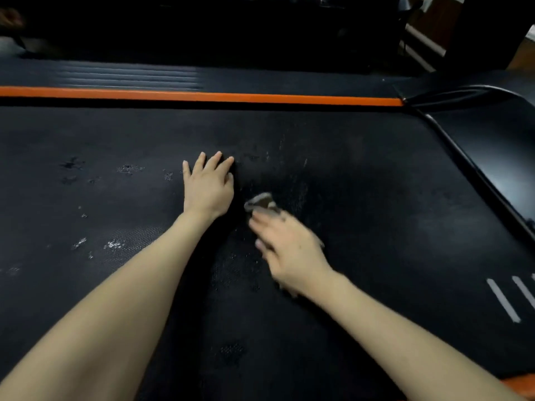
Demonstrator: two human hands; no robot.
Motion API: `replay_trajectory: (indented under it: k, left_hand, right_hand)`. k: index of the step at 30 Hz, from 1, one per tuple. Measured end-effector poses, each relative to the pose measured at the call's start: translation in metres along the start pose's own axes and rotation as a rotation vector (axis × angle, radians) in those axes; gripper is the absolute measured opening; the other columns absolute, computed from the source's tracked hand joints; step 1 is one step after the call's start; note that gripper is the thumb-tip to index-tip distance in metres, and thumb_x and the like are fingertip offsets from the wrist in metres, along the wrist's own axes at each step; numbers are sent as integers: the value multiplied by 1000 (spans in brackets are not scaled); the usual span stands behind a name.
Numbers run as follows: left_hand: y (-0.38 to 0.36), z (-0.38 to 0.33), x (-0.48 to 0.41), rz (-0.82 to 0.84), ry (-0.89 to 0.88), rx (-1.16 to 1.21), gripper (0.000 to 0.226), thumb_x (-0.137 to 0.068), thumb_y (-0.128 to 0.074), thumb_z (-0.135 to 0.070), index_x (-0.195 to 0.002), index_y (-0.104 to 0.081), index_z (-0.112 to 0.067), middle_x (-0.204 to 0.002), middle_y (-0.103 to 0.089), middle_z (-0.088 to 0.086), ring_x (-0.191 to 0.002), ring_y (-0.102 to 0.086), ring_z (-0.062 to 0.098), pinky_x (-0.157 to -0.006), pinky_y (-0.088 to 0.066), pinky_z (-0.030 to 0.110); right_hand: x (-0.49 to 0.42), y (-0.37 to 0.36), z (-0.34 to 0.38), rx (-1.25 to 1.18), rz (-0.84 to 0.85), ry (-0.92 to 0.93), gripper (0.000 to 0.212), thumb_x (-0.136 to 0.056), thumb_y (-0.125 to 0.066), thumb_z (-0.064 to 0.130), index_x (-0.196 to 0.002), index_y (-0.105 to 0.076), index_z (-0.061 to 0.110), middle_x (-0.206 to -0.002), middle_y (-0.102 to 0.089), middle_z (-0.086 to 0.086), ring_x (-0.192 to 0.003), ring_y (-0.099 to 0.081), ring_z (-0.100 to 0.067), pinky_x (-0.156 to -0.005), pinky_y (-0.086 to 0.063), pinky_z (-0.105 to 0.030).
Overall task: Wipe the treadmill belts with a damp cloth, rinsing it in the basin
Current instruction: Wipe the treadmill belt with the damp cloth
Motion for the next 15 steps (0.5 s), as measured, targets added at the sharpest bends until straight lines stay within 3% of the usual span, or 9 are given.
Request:
replay_trajectory:
  k: [4,7,10,13,15]
  left_hand:
    - [17,-2,37,1,-51,49,44,-99,-40,-34,-142,-42,-27,-155,-28,3,-145,-15,30,-117,-1,50]
    - [26,-2,88,67,-171,-53,57,-91,-21,-51,-141,-41,-33,-155,-28,1,-144,-16,33,-114,2,57]
    - [32,18,121,125,-192,-170,72,-82,-2,-59,-144,-34,-39,-156,-25,-1,-145,-15,33,-112,3,59]
    - [31,39,137,145,-130,-222,73,-82,1,-61,-145,-30,-41,-157,-22,-1,-145,-13,32,-112,3,60]
    - [26,48,141,157,-94,-230,66,-85,-4,-58,-146,-26,-42,-158,-19,-3,-146,-10,31,-112,2,61]
  right_hand:
    - [62,7,19,18,147,126,43,-82,-51,19,-123,-62,13,-133,-57,-2,-123,-49,-25,-107,-37,-35]
    - [54,18,-22,35,77,-84,47,-71,-57,6,-117,-66,10,-128,-60,-6,-118,-55,-29,-105,-33,-27]
    - [52,24,-37,34,-44,-337,33,-82,-56,8,-113,-68,9,-126,-61,-5,-120,-53,-28,-106,-17,-17]
    - [54,3,18,-65,-92,-256,33,-78,-51,7,-105,-68,-1,-115,-66,-14,-109,-60,-23,-104,-21,-14]
    - [57,-15,65,-128,-34,-120,39,-80,-44,11,-110,-67,0,-118,-65,-13,-110,-58,-24,-109,-32,-25]
Point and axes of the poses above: each hand's wrist, its own x-axis away from the middle knuckle, its own y-axis out of the back of the hand, z = x × y, the point moved 6 cm from there along -x, towards the middle knuckle
